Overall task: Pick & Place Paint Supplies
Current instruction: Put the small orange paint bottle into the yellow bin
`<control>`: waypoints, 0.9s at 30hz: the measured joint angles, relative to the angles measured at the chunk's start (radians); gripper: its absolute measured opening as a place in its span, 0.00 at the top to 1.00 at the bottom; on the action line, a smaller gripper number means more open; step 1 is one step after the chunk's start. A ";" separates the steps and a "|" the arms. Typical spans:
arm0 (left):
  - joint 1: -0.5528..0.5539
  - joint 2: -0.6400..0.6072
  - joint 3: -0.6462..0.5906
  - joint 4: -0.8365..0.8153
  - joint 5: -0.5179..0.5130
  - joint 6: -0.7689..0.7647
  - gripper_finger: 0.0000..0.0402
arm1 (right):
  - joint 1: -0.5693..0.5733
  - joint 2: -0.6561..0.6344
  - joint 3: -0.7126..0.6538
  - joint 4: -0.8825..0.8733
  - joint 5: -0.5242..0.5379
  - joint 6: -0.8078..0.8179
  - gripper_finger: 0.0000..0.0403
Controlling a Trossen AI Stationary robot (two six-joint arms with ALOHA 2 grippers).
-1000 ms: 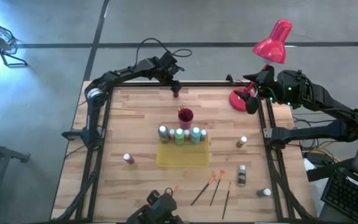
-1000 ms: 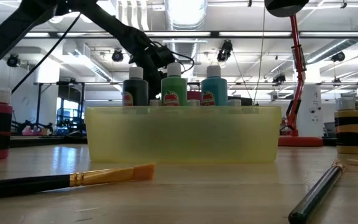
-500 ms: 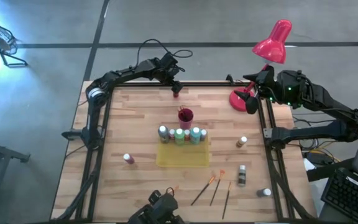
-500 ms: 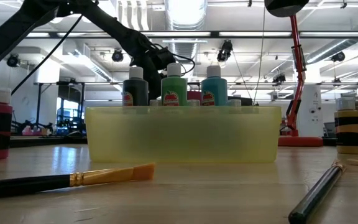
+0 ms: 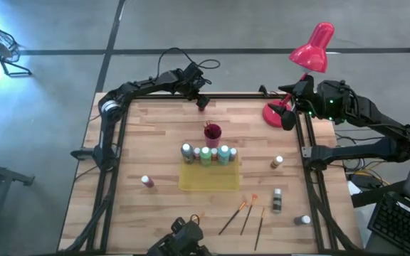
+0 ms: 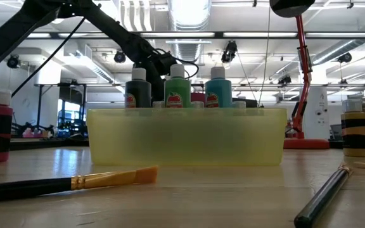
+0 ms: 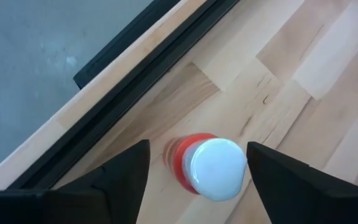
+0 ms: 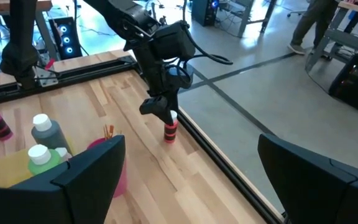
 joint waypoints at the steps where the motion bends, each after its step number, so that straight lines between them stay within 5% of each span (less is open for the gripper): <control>1: 0.000 0.000 0.000 0.000 0.000 0.000 0.33 | 0.000 0.000 0.000 0.000 0.000 0.000 0.10; 23: -0.003 -0.001 0.000 -0.006 0.000 -0.005 0.69 | 0.000 0.000 0.000 -0.015 0.000 0.000 0.10; 27: -0.003 -0.001 0.000 -0.008 0.000 -0.005 0.70 | 0.000 0.000 0.000 -0.015 0.000 0.000 0.10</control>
